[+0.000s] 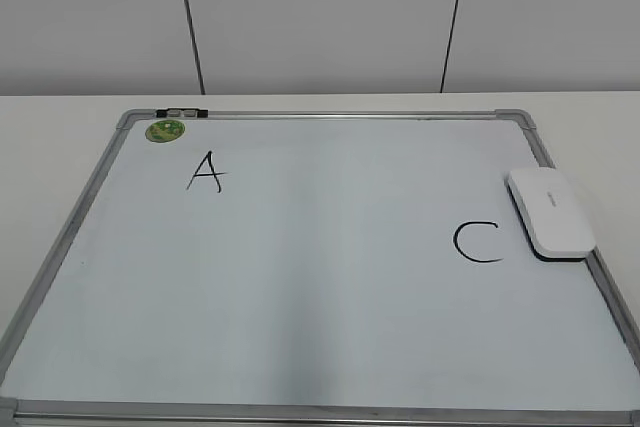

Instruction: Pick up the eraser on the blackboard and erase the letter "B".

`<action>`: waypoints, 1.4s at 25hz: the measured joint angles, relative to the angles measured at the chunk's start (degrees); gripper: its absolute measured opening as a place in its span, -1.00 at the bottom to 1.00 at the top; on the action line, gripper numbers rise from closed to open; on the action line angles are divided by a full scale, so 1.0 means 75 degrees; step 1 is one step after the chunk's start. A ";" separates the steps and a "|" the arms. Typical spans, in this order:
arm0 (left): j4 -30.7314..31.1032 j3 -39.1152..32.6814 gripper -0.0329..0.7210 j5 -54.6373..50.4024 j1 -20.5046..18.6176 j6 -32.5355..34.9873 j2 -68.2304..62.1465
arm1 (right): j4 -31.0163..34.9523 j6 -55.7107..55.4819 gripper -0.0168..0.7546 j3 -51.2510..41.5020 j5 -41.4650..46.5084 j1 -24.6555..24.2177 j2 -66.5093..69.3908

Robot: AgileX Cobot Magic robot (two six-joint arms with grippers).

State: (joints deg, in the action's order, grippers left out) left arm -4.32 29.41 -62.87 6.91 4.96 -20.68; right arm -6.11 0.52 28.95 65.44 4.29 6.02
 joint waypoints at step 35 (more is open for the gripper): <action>0.0000 0.0000 0.01 -0.0059 -0.1270 0.0000 0.2668 | -0.0011 0.0013 0.58 0.0000 -0.0015 -0.0652 -0.0940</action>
State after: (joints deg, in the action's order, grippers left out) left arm -4.32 29.41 -63.31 -2.62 4.96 -0.67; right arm -6.20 0.62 28.95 65.33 -0.60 -1.02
